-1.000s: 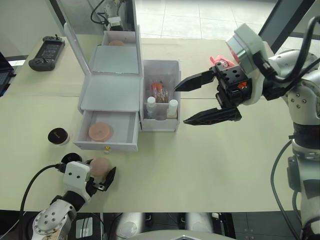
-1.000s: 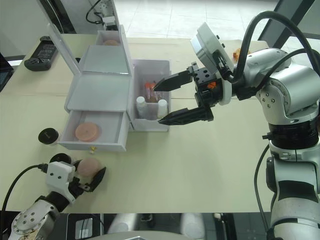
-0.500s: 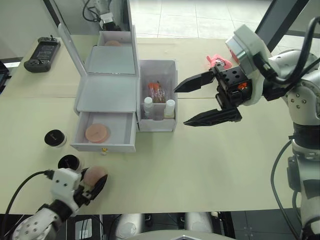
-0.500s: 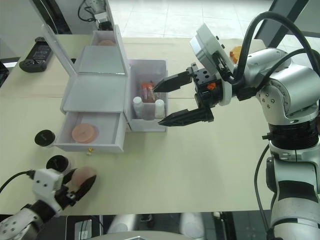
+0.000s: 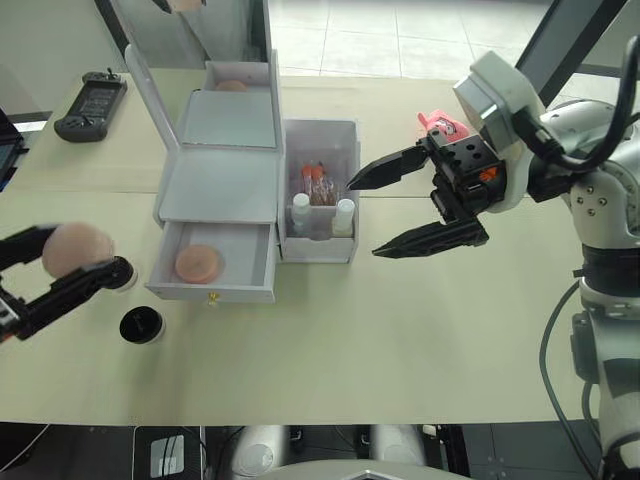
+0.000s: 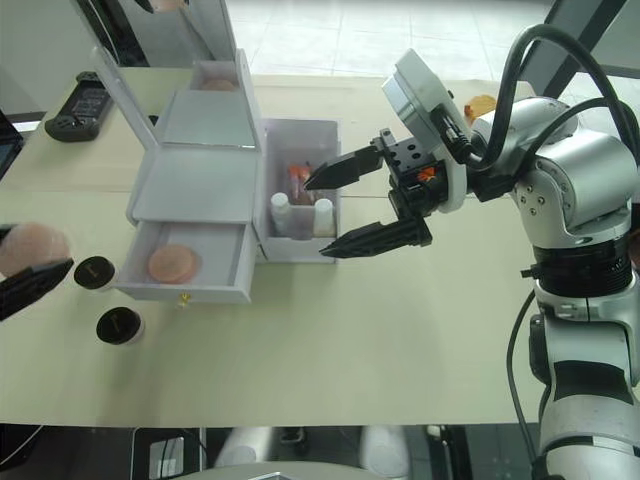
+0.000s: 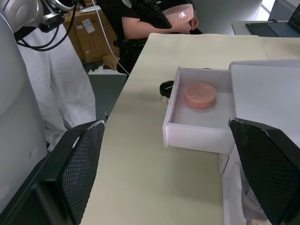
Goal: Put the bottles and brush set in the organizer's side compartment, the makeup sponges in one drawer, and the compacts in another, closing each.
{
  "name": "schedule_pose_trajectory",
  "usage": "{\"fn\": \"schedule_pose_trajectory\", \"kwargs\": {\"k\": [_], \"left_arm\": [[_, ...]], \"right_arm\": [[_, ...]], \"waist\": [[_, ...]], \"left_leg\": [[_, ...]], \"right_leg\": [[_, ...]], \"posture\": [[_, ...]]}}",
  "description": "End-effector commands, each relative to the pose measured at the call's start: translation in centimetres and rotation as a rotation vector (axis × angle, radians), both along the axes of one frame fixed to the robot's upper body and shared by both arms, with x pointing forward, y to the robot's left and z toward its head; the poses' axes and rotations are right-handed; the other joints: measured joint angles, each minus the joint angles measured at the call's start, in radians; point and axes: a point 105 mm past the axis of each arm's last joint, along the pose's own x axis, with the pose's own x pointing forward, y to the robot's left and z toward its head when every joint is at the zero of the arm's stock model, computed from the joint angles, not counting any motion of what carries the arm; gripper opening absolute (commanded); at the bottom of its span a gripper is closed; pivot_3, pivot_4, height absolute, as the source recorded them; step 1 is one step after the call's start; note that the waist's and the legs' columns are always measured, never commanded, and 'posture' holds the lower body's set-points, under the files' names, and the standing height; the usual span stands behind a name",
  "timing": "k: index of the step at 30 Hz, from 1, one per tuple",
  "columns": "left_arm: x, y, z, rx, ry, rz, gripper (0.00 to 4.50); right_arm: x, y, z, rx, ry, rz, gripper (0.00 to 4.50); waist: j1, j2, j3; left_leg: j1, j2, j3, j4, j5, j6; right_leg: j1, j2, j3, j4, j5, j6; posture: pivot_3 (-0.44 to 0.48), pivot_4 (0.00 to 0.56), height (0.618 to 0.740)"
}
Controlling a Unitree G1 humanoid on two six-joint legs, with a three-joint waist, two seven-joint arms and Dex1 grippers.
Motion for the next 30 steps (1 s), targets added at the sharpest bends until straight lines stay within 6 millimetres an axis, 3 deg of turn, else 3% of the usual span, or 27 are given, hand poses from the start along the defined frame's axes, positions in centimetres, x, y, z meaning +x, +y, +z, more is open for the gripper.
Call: {"fn": "schedule_pose_trajectory", "kwargs": {"k": [1, 6, 13, 22, 30], "left_arm": [[1.4, -1.7, 0.1, 0.018, 0.100, -0.136, 2.97], [4.3, -2.9, -1.9, 0.207, 0.209, -0.247, 2.97], [7.1, -4.8, -3.2, 0.266, 0.245, -0.400, 2.97], [7.2, -6.6, -4.1, 0.310, 0.308, -0.549, 2.97], [8.1, -7.1, -5.9, 0.351, 0.302, -0.548, 2.97]], "right_arm": [[-0.8, -0.4, 0.8, 0.025, -0.048, -0.011, 4.50], [-1.3, -0.8, 0.6, 0.039, -0.052, -0.066, 4.50], [-1.4, -1.6, 0.1, 0.046, -0.056, -0.172, 4.50], [-1.8, -2.0, 0.1, 0.062, -0.057, -0.230, 4.50], [-1.2, -2.0, 0.2, 0.066, -0.067, -0.262, 4.50]], "waist": [[-0.001, 0.000, 0.000], [-0.007, 0.000, 0.000], [-0.006, 0.000, 0.000], [-0.002, -0.001, 0.001], [0.005, -0.001, 0.001]], "left_leg": [[-0.001, 0.001, 0.000, 0.000, 0.002, 0.002], [-0.001, 0.003, 0.004, -0.005, 0.006, 0.001], [-0.001, 0.004, 0.005, -0.006, 0.008, 0.000], [-0.002, 0.004, 0.006, -0.004, 0.008, 0.001], [-0.002, 0.004, 0.006, -0.003, 0.008, 0.002]], "right_leg": [[0.000, 0.004, 0.000, -0.001, 0.000, 0.000], [0.001, 0.007, 0.002, 0.000, 0.000, -0.001], [0.000, 0.009, 0.002, 0.001, 0.000, -0.002], [0.000, 0.008, 0.002, 0.002, 0.000, -0.002], [0.000, 0.008, 0.003, 0.002, 0.000, -0.002]], "posture": [[0.000, 0.150, 0.740], [0.000, 0.150, 0.740], [0.000, 0.150, 0.740], [0.000, 0.150, 0.740], [0.000, 0.150, 0.740]]}}
